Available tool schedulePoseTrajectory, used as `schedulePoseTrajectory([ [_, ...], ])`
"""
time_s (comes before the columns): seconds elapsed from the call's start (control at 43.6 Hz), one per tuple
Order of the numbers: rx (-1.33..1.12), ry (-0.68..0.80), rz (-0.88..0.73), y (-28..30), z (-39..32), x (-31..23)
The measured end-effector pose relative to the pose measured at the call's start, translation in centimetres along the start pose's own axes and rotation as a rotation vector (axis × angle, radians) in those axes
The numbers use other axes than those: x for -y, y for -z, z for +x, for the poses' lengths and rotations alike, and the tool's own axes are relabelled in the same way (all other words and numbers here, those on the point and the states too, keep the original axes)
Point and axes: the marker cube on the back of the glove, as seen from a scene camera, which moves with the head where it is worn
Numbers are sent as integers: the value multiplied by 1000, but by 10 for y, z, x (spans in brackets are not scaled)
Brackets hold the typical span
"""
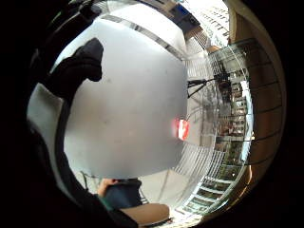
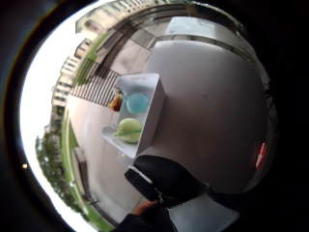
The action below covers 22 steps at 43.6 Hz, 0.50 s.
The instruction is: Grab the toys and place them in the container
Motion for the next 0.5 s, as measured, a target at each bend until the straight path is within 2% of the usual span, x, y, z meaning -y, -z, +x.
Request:
schedulePoseTrajectory([
  [0.115,19,-56,-62,-12,105,-19],
  [0.505,53,-211,-152,-73,379,-96],
])
